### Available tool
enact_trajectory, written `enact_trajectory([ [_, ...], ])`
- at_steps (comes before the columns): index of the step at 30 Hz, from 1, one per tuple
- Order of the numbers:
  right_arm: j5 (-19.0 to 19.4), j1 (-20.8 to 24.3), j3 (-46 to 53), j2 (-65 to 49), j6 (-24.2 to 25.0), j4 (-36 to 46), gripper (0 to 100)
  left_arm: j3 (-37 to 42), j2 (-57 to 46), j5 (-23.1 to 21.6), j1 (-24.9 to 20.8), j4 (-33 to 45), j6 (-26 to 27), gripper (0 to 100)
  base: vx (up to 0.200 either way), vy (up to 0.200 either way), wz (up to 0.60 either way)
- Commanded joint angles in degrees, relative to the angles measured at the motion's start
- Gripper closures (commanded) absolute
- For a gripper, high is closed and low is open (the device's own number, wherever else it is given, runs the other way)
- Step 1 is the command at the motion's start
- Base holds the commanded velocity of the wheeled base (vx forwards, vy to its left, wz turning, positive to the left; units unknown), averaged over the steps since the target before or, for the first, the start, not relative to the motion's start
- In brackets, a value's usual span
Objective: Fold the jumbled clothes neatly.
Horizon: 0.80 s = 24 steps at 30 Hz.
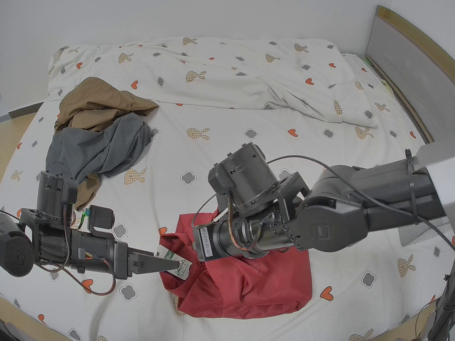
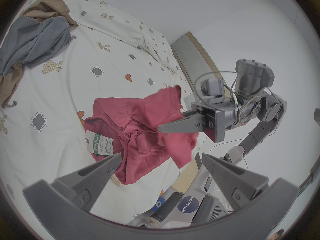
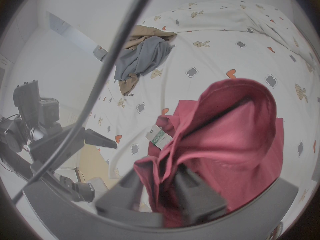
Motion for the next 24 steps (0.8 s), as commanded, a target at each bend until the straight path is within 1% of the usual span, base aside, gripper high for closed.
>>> enact_trajectory([
  [1, 0.5, 0.8, -4.2, 4.1, 0.2, -0.1, 0, 0.2, 0.3, 0.0, 0.0, -0.2, -0.1, 0, 0.0, 0.0, 0.0],
  [7, 0.7, 1.6, -5.1, 4.2, 0.3, -0.9, 0, 0.2, 0.4, 0.0, 0.0, -0.2, -0.1, 0, 0.0, 0.0, 0.0],
  [8, 1.7, 1.9, -5.2, 3.9, 0.3, -0.8, 0, 0.2, 0.4, 0.0, 0.0, -0.2, -0.1, 0, 0.0, 0.0, 0.0],
  [10, 2.3, 2.3, -5.2, 3.7, 0.4, -0.8, 0, 0.2, 0.4, 0.0, 0.0, -0.2, -0.1, 0, 0.0, 0.0, 0.0],
  [13, 3.0, 2.6, -5.2, 1.7, 2.2, -0.8, 0, 0.2, 0.8, 0.0, 0.0, -0.2, -0.1, 0, 0.0, 0.0, 0.0],
  [15, 2.8, 2.5, -5.1, 0.7, 2.8, -0.6, 0, 0.2, 1.1, 0.0, 0.0, -0.2, -0.1, 0, 0.0, 0.0, 0.0],
  [19, 2.7, 1.0, -2.8, -1.9, 2.8, 0.2, 0, 0.2, 2.2, 0.0, 0.0, -0.3, 0.0, 0, 0.0, 0.0, 0.0],
  [23, 3.0, -2.5, 4.8, -6.7, 2.2, 0.4, 0, 0.1, 4.6, 0.0, -0.8, -1.6, 0.1, 0, 0.0, 0.0, 0.0],
  [24, 3.0, -2.8, 5.5, -7.1, 2.2, 0.4, 0, 0.1, 4.9, 0.0, -1.1, -1.8, 0.0, 0, 0.0, 0.0, 0.0],
])
